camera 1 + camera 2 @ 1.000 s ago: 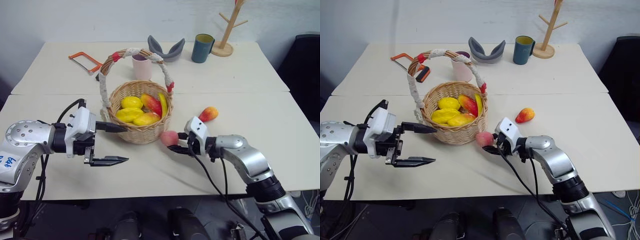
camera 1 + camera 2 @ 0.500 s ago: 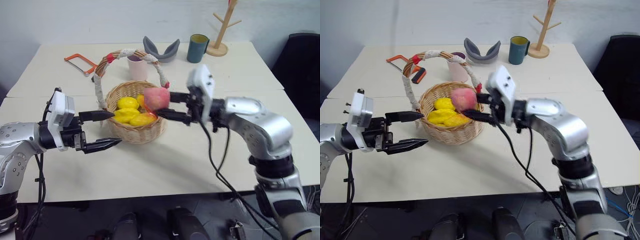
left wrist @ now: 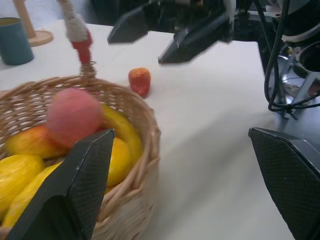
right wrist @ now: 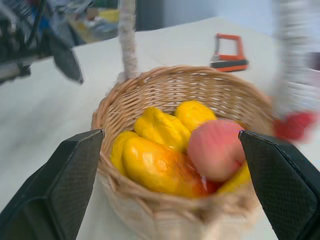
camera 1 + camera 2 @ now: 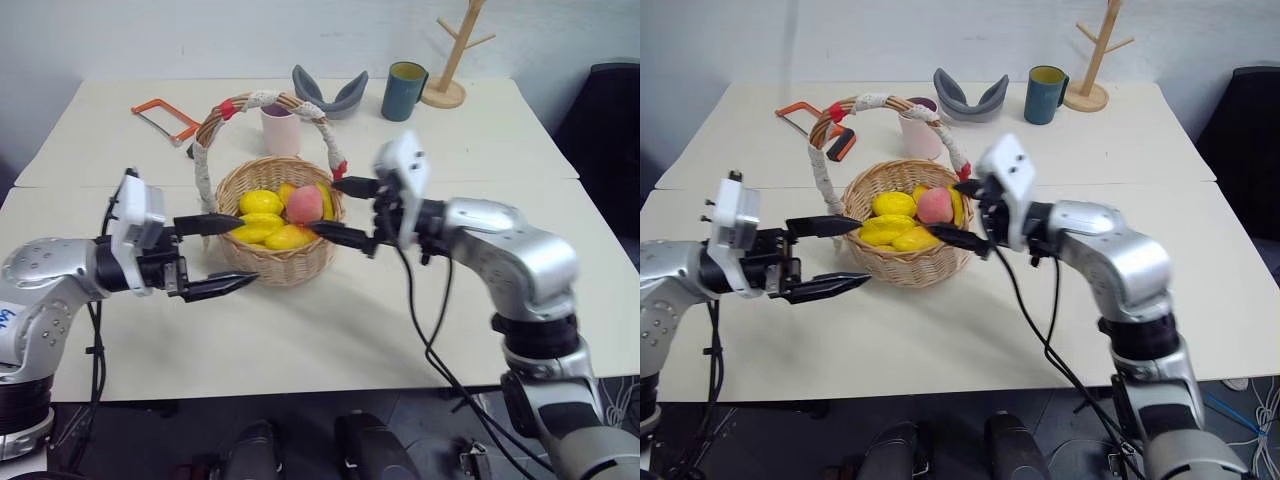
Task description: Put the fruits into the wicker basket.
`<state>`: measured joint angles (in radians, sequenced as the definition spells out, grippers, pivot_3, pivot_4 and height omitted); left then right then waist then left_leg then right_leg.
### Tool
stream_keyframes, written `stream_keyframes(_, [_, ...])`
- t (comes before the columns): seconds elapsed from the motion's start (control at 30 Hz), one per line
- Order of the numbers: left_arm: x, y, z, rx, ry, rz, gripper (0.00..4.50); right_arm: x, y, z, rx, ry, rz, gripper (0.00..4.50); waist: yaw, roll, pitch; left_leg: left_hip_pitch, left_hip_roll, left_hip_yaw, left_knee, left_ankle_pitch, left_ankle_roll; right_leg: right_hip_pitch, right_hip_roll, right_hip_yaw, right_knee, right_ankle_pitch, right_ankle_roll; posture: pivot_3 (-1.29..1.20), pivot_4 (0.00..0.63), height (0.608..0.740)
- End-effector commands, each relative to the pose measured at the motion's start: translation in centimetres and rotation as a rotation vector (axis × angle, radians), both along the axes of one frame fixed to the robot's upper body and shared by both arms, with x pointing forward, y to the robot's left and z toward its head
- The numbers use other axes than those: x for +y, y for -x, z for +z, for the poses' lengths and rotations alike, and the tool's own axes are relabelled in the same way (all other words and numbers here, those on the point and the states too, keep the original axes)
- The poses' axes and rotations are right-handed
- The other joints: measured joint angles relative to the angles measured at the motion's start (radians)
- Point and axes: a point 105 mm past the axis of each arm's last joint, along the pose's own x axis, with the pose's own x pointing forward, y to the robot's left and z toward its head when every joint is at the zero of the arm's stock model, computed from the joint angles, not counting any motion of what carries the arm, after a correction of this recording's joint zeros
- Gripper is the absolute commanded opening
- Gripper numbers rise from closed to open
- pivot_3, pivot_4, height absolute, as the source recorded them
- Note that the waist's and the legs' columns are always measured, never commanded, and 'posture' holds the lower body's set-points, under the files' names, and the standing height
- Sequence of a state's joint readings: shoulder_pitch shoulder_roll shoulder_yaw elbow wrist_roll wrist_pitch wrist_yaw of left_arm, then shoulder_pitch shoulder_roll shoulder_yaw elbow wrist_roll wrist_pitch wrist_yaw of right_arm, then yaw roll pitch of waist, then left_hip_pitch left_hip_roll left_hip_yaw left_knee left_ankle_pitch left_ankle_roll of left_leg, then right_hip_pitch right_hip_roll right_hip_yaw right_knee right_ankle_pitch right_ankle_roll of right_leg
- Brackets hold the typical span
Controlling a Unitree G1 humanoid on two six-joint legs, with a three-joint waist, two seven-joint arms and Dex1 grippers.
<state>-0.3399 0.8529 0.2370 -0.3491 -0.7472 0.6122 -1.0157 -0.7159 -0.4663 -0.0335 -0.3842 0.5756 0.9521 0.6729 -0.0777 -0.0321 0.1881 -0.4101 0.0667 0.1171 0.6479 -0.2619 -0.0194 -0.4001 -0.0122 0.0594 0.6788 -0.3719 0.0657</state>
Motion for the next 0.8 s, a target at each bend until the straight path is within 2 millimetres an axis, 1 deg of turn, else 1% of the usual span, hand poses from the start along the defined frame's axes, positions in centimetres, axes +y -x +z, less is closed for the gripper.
stream_keyframes(0.03, [-1.4, 0.6, 1.1, -0.050, 0.010, -0.058, 4.50, -5.8, 1.2, 0.3, -0.022, 0.021, -0.189, 4.48, 0.004, 0.000, 0.000, 0.002, 0.000, 0.000, 0.000, 0.000, 0.000, 0.002, 0.000, 0.000, 0.000, 0.000, 0.000, 0.00, 0.150, 0.740])
stream_keyframes(0.07, [-1.6, 0.6, 1.2, -0.053, 0.013, -0.067, 4.50, -7.3, 1.3, -0.4, -0.020, 0.072, -0.249, 4.48, 0.006, 0.000, 0.000, 0.004, 0.000, 0.000, -0.001, 0.000, 0.000, 0.005, 0.001, 0.000, -0.001, 0.000, 0.000, 0.00, 0.150, 0.740])
stream_keyframes(0.13, [-1.9, 0.7, 1.5, -0.059, 0.018, -0.089, 4.50, -10.4, 1.2, -2.5, -0.031, 0.238, -0.365, 4.48, 0.012, 0.000, 0.000, 0.005, 0.000, -0.001, -0.001, 0.000, 0.000, 0.007, 0.001, 0.000, -0.004, 0.000, 0.000, 0.00, 0.150, 0.740])
stream_keyframes(0.2, [-2.2, 0.6, 1.7, -0.064, 0.017, -0.111, 4.50, -13.0, 0.7, -4.8, -0.110, 0.500, -0.443, 4.48, 0.016, 0.000, 0.000, 0.005, 0.000, 0.000, -0.001, 0.000, 0.000, 0.007, 0.002, 0.000, -0.005, 0.000, 0.000, 0.00, 0.150, 0.740])
stream_keyframes(0.23, [-2.4, 0.5, 1.8, -0.068, 0.016, -0.122, 4.50, -14.1, 0.3, -5.8, -0.173, 0.645, -0.449, 4.48, 0.013, 0.000, 0.000, 0.005, 0.000, 0.000, -0.001, 0.000, 0.000, 0.007, 0.002, 0.001, -0.006, 0.000, 0.001, 0.00, 0.150, 0.740])
stream_keyframes(0.27, [-2.6, 0.4, 1.9, -0.072, 0.017, -0.133, 4.50, -14.7, -0.1, -6.5, -0.236, 0.759, -0.434, 4.48, 0.008, 0.000, 0.000, 0.006, 0.000, 0.002, -0.001, 0.000, 0.000, 0.006, 0.003, 0.002, -0.005, 0.000, 0.001, 0.00, 0.150, 0.740])
stream_keyframes(0.3, [-2.7, 0.4, 2.0, -0.075, 0.017, -0.139, 4.50, -14.9, -0.4, -7.0, -0.278, 0.824, -0.416, 4.48, 0.001, 0.000, 0.000, 0.007, 0.000, 0.002, -0.001, 0.001, 0.000, 0.007, 0.003, 0.003, -0.005, 0.000, 0.001, 0.00, 0.150, 0.740])
stream_keyframes(0.4, [-3.1, 0.2, 2.2, -0.084, 0.020, -0.161, 4.50, -14.1, -2.0, -7.3, -0.421, 0.913, -0.350, 4.48, -0.012, 0.001, 0.001, 0.008, 0.000, 0.003, -0.001, 0.002, -0.001, 0.007, 0.004, 0.003, -0.004, 0.000, 0.001, 0.00, 0.150, 0.740])
stream_keyframes(0.53, [-3.5, 0.2, 2.4, -0.094, 0.024, -0.177, 4.50, -12.5, -4.4, -7.9, -0.577, 1.002, -0.268, 4.48, -0.012, 0.002, 0.001, 0.008, 0.002, 0.003, -0.001, 0.003, -0.003, 0.006, 0.005, 0.003, -0.002, 0.000, 0.001, 0.00, 0.150, 0.740])
stream_keyframes(0.7, [-3.6, 0.2, 2.7, -0.109, 0.028, -0.168, 4.50, -10.7, -6.8, -8.8, -0.670, 1.073, -0.175, 4.48, -0.007, 0.002, 0.001, 0.008, 0.001, 0.003, 0.000, 0.003, -0.003, 0.006, 0.004, 0.003, -0.002, 0.000, 0.001, 0.00, 0.150, 0.740])
stream_keyframes(0.8, [-3.5, 0.4, 2.8, -0.115, 0.030, -0.158, 4.50, -10.5, -8.1, -9.5, -0.693, 1.124, -0.150, 4.48, -0.006, 0.002, 0.001, 0.008, 0.001, 0.003, 0.002, 0.002, -0.002, 0.006, 0.004, 0.003, -0.001, 0.000, 0.001, 0.00, 0.150, 0.740])
